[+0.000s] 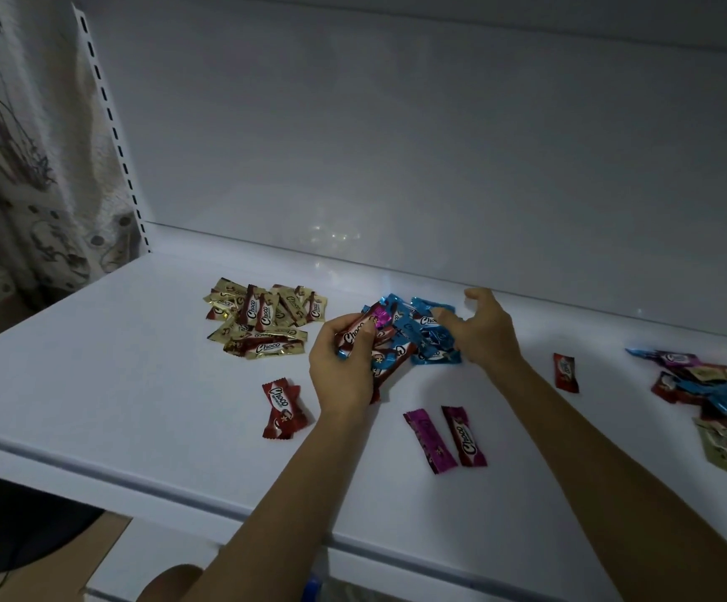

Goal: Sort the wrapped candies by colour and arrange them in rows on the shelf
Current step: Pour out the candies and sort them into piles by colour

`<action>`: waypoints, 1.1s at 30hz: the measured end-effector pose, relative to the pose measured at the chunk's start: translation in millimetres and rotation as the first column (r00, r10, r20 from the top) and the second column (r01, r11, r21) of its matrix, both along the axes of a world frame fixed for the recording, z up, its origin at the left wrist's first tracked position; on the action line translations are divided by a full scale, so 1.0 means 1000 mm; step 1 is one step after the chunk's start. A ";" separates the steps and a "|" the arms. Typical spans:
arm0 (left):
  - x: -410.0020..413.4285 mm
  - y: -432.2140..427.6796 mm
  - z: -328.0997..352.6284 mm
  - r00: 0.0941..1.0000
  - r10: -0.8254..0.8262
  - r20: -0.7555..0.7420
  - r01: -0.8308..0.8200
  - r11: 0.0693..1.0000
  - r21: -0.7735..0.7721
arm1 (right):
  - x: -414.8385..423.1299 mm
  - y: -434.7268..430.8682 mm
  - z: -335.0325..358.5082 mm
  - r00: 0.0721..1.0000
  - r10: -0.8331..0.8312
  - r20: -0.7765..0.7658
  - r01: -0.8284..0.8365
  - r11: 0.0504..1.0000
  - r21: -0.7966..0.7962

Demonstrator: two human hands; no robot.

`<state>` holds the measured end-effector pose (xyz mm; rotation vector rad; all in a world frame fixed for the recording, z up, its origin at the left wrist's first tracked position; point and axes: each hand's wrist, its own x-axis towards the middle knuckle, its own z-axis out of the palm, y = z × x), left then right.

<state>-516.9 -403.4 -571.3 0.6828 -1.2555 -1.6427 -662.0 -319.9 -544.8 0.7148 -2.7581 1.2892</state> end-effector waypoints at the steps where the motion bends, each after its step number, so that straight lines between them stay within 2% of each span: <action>1: 0.000 0.001 0.001 1.000 0.002 0.009 -0.002 1.000 -0.018 | 0.002 0.002 0.000 0.999 -0.010 -0.043 0.011 1.000 0.011; 3: 0.000 0.003 0.002 1.000 -0.002 0.026 0.004 0.998 -0.058 | 0.011 0.004 0.003 0.996 0.035 -0.078 -0.039 0.998 -0.044; 6: 0.002 0.008 0.004 0.999 -0.044 0.028 0.046 0.996 -0.076 | 0.037 0.000 0.016 0.950 0.294 0.105 -0.268 0.941 -0.205; 8: 0.004 0.009 0.005 0.997 -0.074 0.037 0.076 0.994 -0.081 | 0.051 -0.006 0.019 0.897 0.407 0.175 -0.369 0.904 -0.215; 12: 0.009 0.007 0.004 0.989 -0.139 0.052 0.140 0.990 -0.019 | 0.058 -0.007 0.021 0.891 0.362 0.272 -0.290 0.918 -0.272; 16: 0.013 0.006 0.004 0.986 -0.168 0.017 0.166 0.983 0.076 | 0.064 0.013 0.033 0.909 0.260 0.325 -0.117 0.909 -0.401; 20: 0.019 0.010 0.008 0.977 -0.211 0.024 0.212 0.977 -0.027 | 0.068 0.056 0.027 0.899 0.212 0.383 -0.087 0.944 -0.317; 22: 0.021 0.014 0.006 0.969 -0.242 0.045 0.245 0.966 -0.088 | 0.071 0.074 0.016 0.882 0.176 0.437 -0.098 0.976 -0.195; 24: 0.024 0.019 0.004 0.957 -0.284 0.059 0.289 0.953 -0.095 | 0.072 0.081 0.005 0.893 0.147 0.425 -0.131 0.989 -0.066; 26: 0.026 0.022 0.003 0.949 -0.309 0.059 0.313 0.947 -0.076 | 0.071 0.081 -0.002 0.938 0.143 0.317 -0.171 0.983 0.065; 29: 0.030 0.022 0.006 0.937 -0.347 0.032 0.348 0.936 -0.051 | 0.071 0.076 -0.004 0.993 0.112 0.034 -0.117 0.968 0.221; 30: 0.030 0.021 0.006 0.936 -0.351 0.026 0.352 0.935 -0.052 | 0.073 0.074 -0.002 0.995 0.099 -0.031 -0.091 0.978 0.188; 31: 0.031 0.021 0.006 0.936 -0.352 0.028 0.353 0.933 -0.066 | 0.077 0.070 0.003 0.995 0.098 -0.033 -0.094 0.990 0.103; 33: 0.030 0.021 0.005 0.936 -0.351 0.041 0.353 0.930 -0.106 | 0.088 0.061 0.014 0.975 0.167 0.147 -0.158 0.985 -0.074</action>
